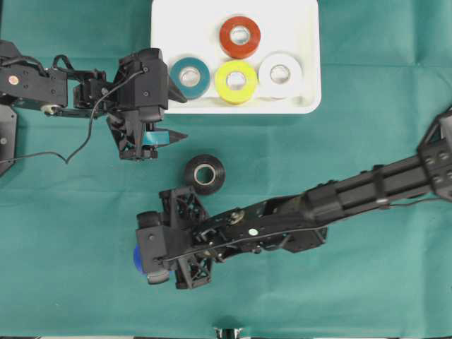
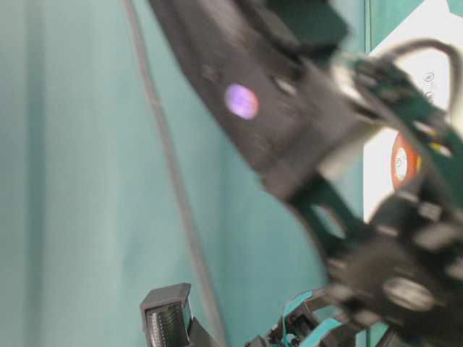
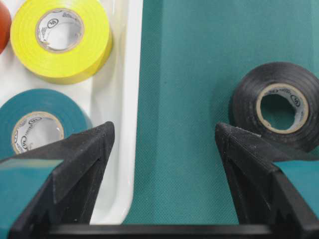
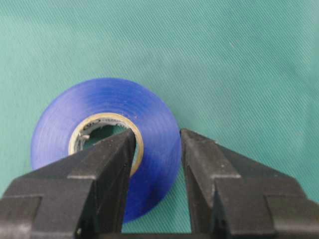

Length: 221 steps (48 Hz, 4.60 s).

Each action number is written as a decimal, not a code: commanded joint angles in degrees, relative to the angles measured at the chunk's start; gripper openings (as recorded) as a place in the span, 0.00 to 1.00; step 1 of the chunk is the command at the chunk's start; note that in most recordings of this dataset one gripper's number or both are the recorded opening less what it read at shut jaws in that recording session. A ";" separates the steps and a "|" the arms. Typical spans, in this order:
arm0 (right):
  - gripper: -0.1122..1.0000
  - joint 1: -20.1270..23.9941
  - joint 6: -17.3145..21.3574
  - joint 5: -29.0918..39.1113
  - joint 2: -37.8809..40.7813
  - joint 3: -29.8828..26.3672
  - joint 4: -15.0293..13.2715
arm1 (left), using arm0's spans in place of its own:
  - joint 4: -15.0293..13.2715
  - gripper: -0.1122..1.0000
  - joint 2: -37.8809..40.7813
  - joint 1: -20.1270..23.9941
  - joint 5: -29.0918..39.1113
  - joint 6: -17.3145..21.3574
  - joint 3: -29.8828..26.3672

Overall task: Put the tape alternately from left to right into the white case.
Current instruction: 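Close the right gripper on the blue tape roll's rim, then lift the blue roll and carry it into the white tray, then open the right gripper to release the blue roll, withdraw right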

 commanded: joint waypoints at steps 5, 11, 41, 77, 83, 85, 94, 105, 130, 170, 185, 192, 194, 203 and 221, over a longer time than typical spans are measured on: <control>0.12 0.00 0.26 1.14 -8.35 2.46 -0.09 | -0.18 0.82 -0.88 -0.18 -0.44 0.00 -0.44; 0.12 0.00 0.35 1.14 -10.55 4.22 -0.09 | -0.18 0.82 -0.97 -0.18 -0.44 0.00 -0.44; 0.12 0.26 0.53 3.34 -12.92 7.91 -0.09 | -0.18 0.82 -1.05 -0.18 -0.44 0.00 -0.26; 0.12 0.97 6.86 3.43 -26.63 26.37 0.44 | -0.35 0.82 -1.05 -0.18 -0.44 -0.18 0.35; 0.12 0.97 8.35 3.43 -28.13 28.39 0.18 | -0.35 0.82 -1.14 -0.18 -0.44 -0.70 0.35; 0.12 0.88 8.35 3.43 -28.48 29.00 0.18 | -0.35 0.82 -1.05 -0.18 -0.44 -0.79 0.35; 0.12 -0.70 8.35 3.43 -29.71 30.67 -0.09 | -0.35 0.82 -1.05 -0.18 -0.44 -0.88 0.26; 0.12 -5.63 8.35 3.43 -31.29 33.22 -0.35 | -0.35 0.82 -1.05 -0.26 -0.44 -0.88 0.35; 0.12 -20.21 8.00 3.16 -34.45 38.58 -2.20 | -0.26 0.82 -1.05 -0.26 -0.44 -0.88 0.09; 0.12 -39.11 7.91 2.55 -34.45 40.17 -7.91 | -0.35 0.82 -1.14 -1.93 -0.62 -0.88 0.00; 0.12 -41.40 7.91 0.00 -34.10 40.87 -7.91 | -0.35 0.82 -1.05 -1.93 -1.32 -0.88 -0.09; 0.12 -41.48 7.73 -0.09 -34.10 40.87 -7.91 | -0.35 0.82 -1.05 -2.02 -1.32 -0.88 -0.09; 0.12 -41.40 7.73 -0.09 -34.10 40.87 -7.91 | -0.35 0.82 -1.05 -2.11 -1.32 -0.88 -0.09; 0.12 -41.48 7.73 0.00 -34.10 41.13 -7.91 | -0.35 0.82 -1.05 -2.02 -1.32 -0.88 -0.09; 0.12 -41.66 7.56 0.18 -34.10 41.31 -8.00 | -0.35 0.82 -1.05 -2.02 -1.32 -0.88 -0.09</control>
